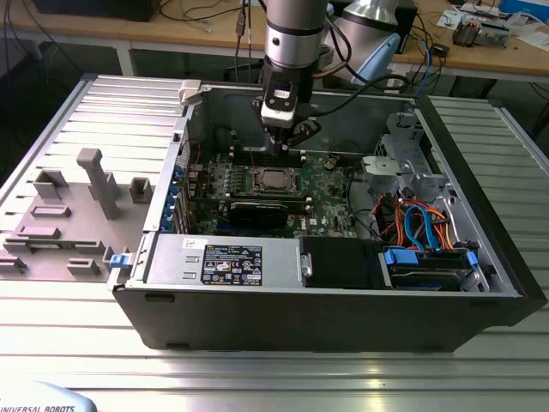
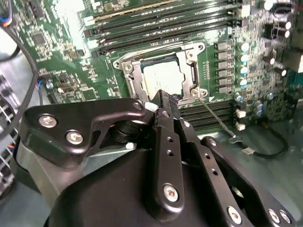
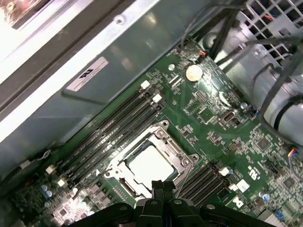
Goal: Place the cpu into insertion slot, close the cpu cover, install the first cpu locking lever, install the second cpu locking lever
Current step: 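Install the first cpu locking lever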
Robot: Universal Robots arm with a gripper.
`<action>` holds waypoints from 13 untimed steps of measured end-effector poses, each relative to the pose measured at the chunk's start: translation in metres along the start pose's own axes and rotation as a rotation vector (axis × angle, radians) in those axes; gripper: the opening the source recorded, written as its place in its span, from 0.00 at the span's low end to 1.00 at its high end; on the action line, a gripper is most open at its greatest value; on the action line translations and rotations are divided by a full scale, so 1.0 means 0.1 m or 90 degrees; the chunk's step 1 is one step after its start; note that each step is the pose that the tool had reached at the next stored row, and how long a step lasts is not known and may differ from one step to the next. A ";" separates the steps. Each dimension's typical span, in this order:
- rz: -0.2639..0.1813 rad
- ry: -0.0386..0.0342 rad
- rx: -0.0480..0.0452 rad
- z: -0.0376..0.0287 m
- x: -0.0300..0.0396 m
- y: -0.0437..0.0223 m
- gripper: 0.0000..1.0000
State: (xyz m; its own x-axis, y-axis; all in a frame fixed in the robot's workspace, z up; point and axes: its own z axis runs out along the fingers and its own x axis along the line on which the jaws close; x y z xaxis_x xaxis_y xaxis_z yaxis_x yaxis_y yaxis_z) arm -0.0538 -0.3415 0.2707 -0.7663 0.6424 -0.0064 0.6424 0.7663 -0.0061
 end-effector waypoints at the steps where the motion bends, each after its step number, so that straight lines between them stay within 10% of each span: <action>1: -0.012 -0.0001 -0.0001 0.000 0.000 0.000 0.11; 9: -0.148 -0.0009 -0.0011 0.002 0.000 0.000 0.11; 13: -0.168 -0.0010 -0.0011 0.002 0.000 0.000 0.11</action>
State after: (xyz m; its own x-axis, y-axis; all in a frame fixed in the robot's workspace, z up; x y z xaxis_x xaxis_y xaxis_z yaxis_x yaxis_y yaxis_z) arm -0.0538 -0.3415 0.2705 -0.9075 0.4199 -0.0063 0.4200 0.9075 -0.0060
